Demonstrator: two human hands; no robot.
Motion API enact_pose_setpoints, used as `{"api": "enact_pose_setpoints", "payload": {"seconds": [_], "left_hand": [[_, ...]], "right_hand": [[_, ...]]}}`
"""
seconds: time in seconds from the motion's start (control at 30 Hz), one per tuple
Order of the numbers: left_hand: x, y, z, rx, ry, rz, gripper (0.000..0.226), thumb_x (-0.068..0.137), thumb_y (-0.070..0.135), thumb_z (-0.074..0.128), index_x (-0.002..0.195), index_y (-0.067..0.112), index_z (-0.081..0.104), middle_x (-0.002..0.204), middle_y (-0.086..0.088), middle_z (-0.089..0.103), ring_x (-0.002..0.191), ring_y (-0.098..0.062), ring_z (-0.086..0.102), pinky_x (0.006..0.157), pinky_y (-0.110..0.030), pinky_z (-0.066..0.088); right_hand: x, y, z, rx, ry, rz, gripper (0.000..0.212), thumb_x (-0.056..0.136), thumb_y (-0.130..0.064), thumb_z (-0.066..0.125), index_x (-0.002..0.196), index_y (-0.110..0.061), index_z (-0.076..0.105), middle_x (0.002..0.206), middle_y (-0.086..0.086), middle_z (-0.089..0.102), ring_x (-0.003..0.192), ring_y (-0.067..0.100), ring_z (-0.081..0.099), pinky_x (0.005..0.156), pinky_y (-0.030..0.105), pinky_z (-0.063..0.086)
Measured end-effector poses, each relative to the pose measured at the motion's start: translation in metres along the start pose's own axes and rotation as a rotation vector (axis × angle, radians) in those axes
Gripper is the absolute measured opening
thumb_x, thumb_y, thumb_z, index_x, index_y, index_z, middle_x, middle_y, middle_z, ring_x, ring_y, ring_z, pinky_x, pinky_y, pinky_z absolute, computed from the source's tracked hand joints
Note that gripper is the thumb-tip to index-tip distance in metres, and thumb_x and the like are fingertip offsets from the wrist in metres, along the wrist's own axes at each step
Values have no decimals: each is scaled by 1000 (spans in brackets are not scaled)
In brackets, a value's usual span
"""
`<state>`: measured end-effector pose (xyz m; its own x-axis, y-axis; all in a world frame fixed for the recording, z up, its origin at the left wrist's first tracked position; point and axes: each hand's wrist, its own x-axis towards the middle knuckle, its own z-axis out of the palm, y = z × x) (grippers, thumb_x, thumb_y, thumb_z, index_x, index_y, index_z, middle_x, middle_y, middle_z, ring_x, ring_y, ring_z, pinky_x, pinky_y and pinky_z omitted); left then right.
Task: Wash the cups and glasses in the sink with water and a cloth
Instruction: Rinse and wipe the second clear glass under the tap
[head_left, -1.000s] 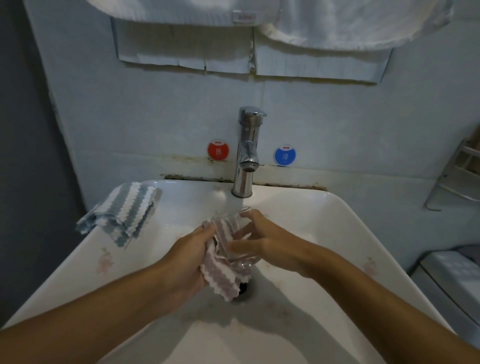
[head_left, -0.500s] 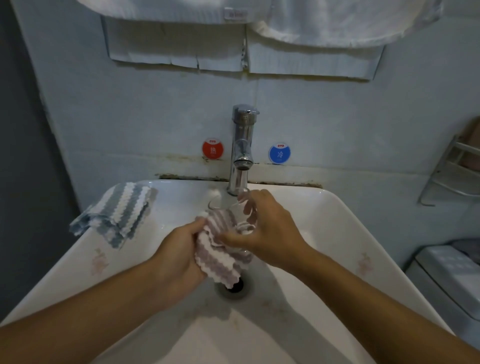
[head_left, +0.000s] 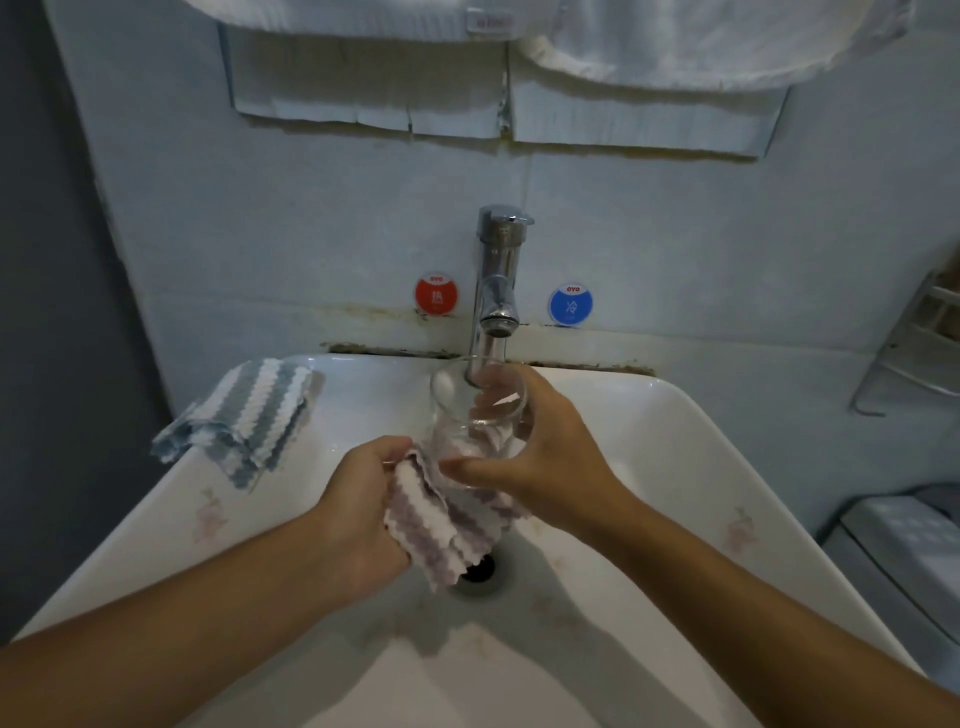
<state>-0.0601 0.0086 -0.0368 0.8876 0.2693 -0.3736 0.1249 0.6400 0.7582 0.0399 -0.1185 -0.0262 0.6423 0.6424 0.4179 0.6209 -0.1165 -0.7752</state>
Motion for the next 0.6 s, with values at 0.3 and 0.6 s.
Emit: {"api": "enact_pose_setpoints", "payload": {"seconds": [0.3, 0.6], "left_hand": [[2, 5, -9, 207, 127, 114, 35, 91, 25, 49, 108, 2, 70, 96, -20, 73, 84, -32, 71, 80, -38, 54], [-6, 26, -3, 718, 304, 891, 14, 97, 30, 56, 85, 26, 64, 68, 7, 68, 61, -4, 64, 48, -15, 46]], "right_hand": [[3, 1, 0, -73, -61, -3, 72, 65, -35, 91, 124, -30, 51, 112, -15, 56, 96, 0, 59, 77, 8, 50], [2, 7, -12, -246, -184, 56, 69, 65, -37, 90, 121, -31, 50, 108, -19, 48, 92, 6, 55, 75, 19, 54]]}}
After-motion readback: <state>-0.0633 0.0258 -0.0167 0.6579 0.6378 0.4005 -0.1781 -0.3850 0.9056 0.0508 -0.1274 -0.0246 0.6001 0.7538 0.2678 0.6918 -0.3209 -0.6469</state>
